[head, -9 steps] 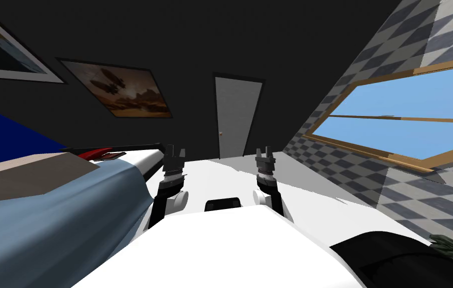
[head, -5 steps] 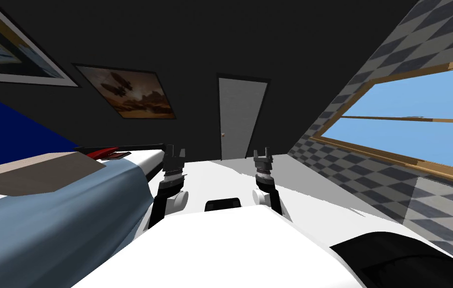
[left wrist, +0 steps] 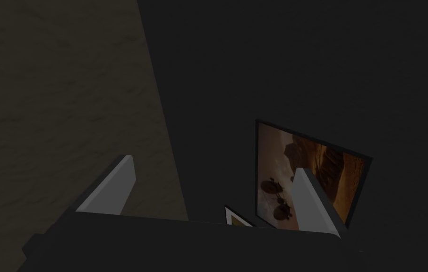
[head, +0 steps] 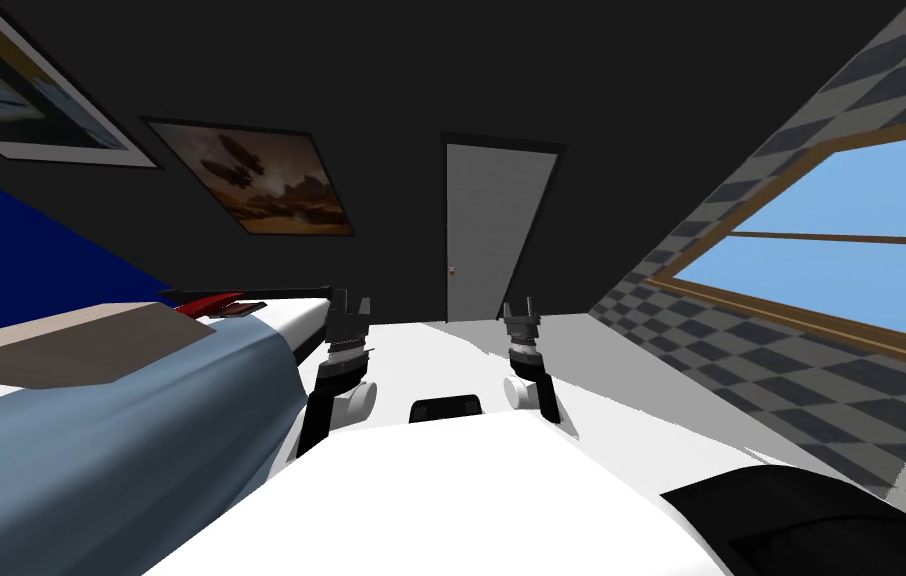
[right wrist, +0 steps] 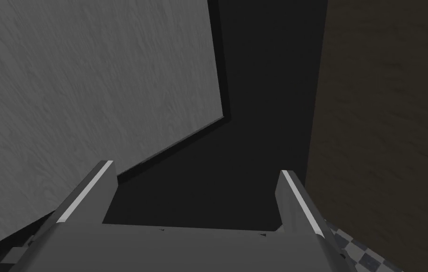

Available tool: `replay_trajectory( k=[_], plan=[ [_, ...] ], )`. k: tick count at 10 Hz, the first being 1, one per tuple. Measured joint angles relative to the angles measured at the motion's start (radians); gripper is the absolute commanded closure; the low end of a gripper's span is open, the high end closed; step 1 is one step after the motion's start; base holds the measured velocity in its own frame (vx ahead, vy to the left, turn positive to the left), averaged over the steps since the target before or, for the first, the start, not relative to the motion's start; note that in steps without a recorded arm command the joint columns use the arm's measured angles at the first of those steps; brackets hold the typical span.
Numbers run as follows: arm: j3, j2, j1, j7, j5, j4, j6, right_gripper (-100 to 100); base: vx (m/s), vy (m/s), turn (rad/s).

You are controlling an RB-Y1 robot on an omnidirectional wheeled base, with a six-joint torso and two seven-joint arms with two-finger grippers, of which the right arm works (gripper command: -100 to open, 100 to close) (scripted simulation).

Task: Pull the door open

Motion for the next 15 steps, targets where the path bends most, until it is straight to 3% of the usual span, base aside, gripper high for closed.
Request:
replay_trajectory(
  k=[9,15],
  plan=[
    [0.001,-0.062,-0.069,-0.161,-0.192,0.169,0.022,-100,0.131,0.021,0.086],
    [-0.001,-0.092,-0.12,-0.252,-0.302,0.272,0.038,-100,0.099,0.016,0.071]
  ],
)
